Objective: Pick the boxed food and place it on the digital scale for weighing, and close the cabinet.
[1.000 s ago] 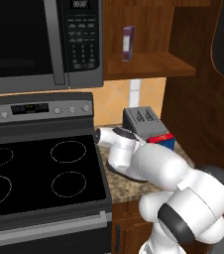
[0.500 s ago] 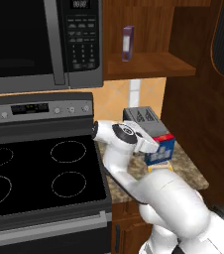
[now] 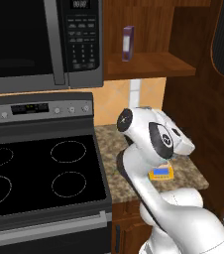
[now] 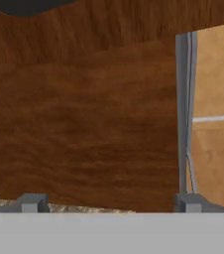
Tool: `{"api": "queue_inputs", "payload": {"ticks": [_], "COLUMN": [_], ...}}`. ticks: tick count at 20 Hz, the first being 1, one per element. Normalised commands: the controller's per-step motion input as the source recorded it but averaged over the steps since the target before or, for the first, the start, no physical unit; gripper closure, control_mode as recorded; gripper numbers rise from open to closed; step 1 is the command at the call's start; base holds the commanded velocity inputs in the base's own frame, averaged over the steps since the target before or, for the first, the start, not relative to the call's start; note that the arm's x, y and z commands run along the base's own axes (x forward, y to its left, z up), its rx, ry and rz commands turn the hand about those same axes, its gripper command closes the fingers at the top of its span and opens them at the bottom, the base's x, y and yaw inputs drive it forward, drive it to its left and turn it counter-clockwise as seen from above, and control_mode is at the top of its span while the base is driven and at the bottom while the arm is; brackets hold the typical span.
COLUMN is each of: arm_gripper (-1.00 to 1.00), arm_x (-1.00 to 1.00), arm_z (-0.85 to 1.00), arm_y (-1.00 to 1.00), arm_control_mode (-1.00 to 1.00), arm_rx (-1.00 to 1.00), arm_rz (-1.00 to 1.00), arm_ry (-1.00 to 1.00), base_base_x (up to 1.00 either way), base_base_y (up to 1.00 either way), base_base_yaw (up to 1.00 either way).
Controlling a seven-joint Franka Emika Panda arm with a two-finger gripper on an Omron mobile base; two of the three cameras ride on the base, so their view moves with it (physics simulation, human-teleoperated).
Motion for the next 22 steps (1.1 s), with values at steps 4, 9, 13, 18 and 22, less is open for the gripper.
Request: {"api": "queue_inputs", "payload": {"ticks": [4, 9, 13, 18, 22], "arm_gripper": [-1.00, -1.00, -1.00, -1.00, -1.00], "arm_x": [-1.00, -0.93, -0.70, -0.42, -0.19], "arm_z": [0.57, 0.31, 0.10, -0.19, -0.41], "arm_y": [-0.52, -0.44, -0.33, -0.42, -0.76], "arm_control_mode": [-1.00, -1.00, -1.00, -1.00, -1.00], "arm_rx": [0.22, 0.26, 0.20, 0.08, 0.17], "arm_rz": [0.00, 0.00, 0.00, 0.09, 0.12], "arm_ry": [-0.29, -0.44, -0.34, -0.27, -0.34], "base_base_x": [0.00, 0.00, 0.00, 0.00, 0.00], "base_base_y": [0.00, 0.00, 0.00, 0.00, 0.00], "base_base_yaw": [0.00, 0.00, 0.00, 0.00, 0.00]}}
